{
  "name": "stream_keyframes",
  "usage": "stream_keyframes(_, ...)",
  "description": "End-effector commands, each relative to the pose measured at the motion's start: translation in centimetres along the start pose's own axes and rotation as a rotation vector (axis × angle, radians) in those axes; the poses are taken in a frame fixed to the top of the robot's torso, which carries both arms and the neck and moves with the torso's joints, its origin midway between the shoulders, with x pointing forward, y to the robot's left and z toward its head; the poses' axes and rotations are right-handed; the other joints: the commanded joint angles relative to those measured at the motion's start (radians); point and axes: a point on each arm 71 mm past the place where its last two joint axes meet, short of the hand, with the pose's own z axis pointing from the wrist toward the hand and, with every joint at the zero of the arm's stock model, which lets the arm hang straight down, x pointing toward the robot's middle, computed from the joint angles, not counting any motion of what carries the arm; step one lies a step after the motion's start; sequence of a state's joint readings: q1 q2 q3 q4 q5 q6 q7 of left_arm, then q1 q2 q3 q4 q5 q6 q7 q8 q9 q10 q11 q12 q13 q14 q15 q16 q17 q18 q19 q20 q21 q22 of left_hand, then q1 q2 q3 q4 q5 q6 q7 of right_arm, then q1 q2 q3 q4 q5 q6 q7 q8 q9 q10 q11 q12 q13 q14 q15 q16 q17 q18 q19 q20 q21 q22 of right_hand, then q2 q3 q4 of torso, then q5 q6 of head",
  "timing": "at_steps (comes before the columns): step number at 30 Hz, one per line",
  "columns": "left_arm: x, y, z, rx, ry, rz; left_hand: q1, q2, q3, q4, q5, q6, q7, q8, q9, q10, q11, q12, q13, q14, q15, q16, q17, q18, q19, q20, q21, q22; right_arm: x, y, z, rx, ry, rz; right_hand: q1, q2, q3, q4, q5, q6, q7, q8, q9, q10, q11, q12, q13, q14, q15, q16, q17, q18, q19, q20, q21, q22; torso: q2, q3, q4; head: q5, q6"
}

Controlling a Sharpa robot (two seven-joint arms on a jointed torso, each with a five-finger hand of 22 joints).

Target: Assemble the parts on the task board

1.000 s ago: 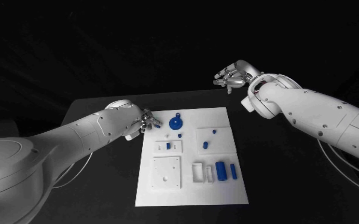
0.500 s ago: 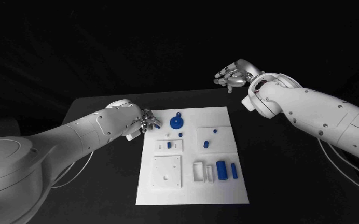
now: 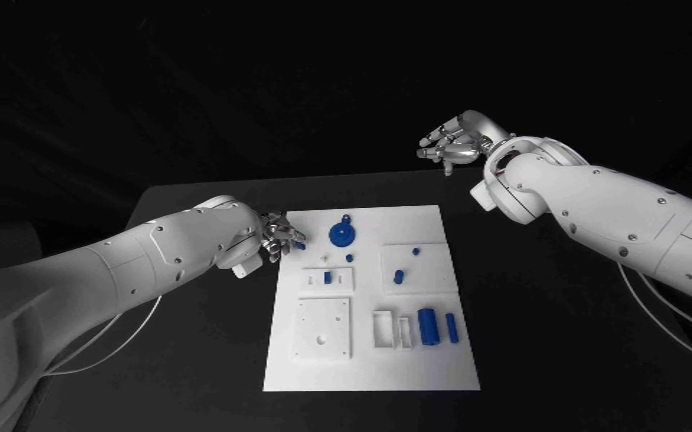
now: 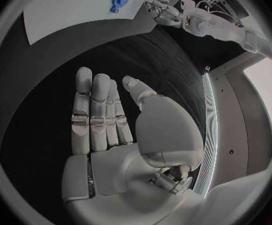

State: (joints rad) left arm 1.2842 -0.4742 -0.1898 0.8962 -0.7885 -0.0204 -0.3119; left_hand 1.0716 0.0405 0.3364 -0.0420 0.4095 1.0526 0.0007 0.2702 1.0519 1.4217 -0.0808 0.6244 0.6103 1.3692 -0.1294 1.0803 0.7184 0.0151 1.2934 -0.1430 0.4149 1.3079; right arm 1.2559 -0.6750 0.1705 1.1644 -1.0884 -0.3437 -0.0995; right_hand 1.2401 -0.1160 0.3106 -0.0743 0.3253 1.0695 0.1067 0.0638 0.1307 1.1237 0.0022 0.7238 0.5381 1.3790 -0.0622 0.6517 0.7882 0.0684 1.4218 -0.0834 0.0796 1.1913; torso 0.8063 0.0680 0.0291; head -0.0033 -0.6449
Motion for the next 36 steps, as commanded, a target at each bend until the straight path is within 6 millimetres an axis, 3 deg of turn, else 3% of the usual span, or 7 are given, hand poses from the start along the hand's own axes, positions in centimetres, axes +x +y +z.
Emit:
stream_keyframes(1, 0.0, -0.1, -0.8, -0.010, -0.054, -0.080, -0.010, -0.002, 0.079, -0.072, 0.002, 0.021, -0.013, 0.006, -0.001, 0.011, -0.001, -0.002, -0.001, 0.010, -0.002, 0.005, 0.006, 0.001, 0.005, -0.007, 0.005, 0.018, -0.2, -0.1, -0.1, -0.002, -0.001, -0.004, 0.004, -0.004, 0.002, 0.006, -0.004, -0.007, 0.000, -0.001, -0.001, 0.006, -0.002, 0.001, 0.000, 0.007, 0.001, -0.001, 0.001, 0.007, 0.007, 0.003, -0.005, -0.002, -0.008, -0.0062, 0.0111, -0.004, -0.007)
stream_keyframes(9, 0.9, 0.0, -2.6, 0.022, -0.106, -0.039, -0.010, -0.009, 0.080, -0.070, 0.002, 0.033, -0.016, 0.002, -0.007, 0.023, -0.003, -0.010, -0.004, 0.020, -0.005, 0.008, 0.016, 0.000, 0.011, -0.010, 0.005, 0.017, -0.5, -0.5, -0.1, 0.008, -0.006, -0.006, 0.004, -0.004, 0.002, 0.006, -0.004, -0.007, 0.000, -0.001, -0.001, 0.006, -0.002, 0.001, 0.000, 0.007, 0.001, -0.001, 0.001, 0.007, 0.007, 0.003, -0.005, -0.002, -0.015, -0.0100, 0.0139, -0.007, -0.015)
stream_keyframes(18, 2.4, 0.0, -3.6, 0.095, -0.194, 0.048, 0.005, -0.023, 0.080, -0.067, 0.002, 0.051, -0.019, -0.007, -0.022, 0.041, -0.006, -0.021, -0.007, 0.035, -0.007, 0.009, 0.031, 0.001, 0.019, -0.012, 0.005, 0.017, -0.4, -0.8, -0.2, 0.014, -0.004, -0.003, 0.004, -0.004, 0.001, 0.010, -0.001, -0.008, 0.000, -0.001, -0.001, 0.005, -0.001, 0.001, 0.000, 0.007, 0.001, -0.001, 0.001, 0.007, 0.008, 0.003, -0.005, -0.004, -0.016, -0.0085, 0.0153, -0.001, -0.019)
stream_keyframes(26, 4.5, 0.5, -3.8, 0.119, -0.262, 0.087, 0.018, -0.028, 0.084, -0.061, -0.002, 0.065, -0.020, -0.015, -0.031, 0.055, -0.008, -0.029, -0.006, 0.047, -0.008, 0.010, 0.046, 0.003, 0.027, -0.013, 0.008, 0.018, -0.1, -0.9, -0.3, 0.015, 0.004, -0.001, 0.004, -0.004, 0.001, 0.010, -0.001, -0.008, 0.000, -0.001, -0.001, 0.005, -0.001, 0.001, 0.000, 0.007, 0.001, -0.001, 0.001, 0.007, 0.008, 0.003, -0.005, -0.004, -0.019, -0.0106, 0.0160, -0.002, -0.022)
stream_keyframes(36, 7.0, 0.6, -3.5, 0.128, -0.236, 0.135, 0.030, -0.031, 0.084, -0.051, -0.008, 0.066, -0.020, -0.019, -0.033, 0.058, -0.007, -0.038, -0.005, 0.048, -0.008, -0.001, 0.044, 0.003, 0.026, -0.012, 0.007, 0.017, 0.2, -1.0, -0.4, 0.020, 0.014, 0.001, 0.004, -0.005, 0.000, 0.013, 0.000, -0.009, 0.001, -0.001, -0.001, 0.005, -0.001, 0.001, 0.000, 0.007, 0.001, -0.001, 0.001, 0.007, 0.008, 0.003, -0.005, -0.006, -0.017, -0.0088, 0.0147, -0.002, -0.021)
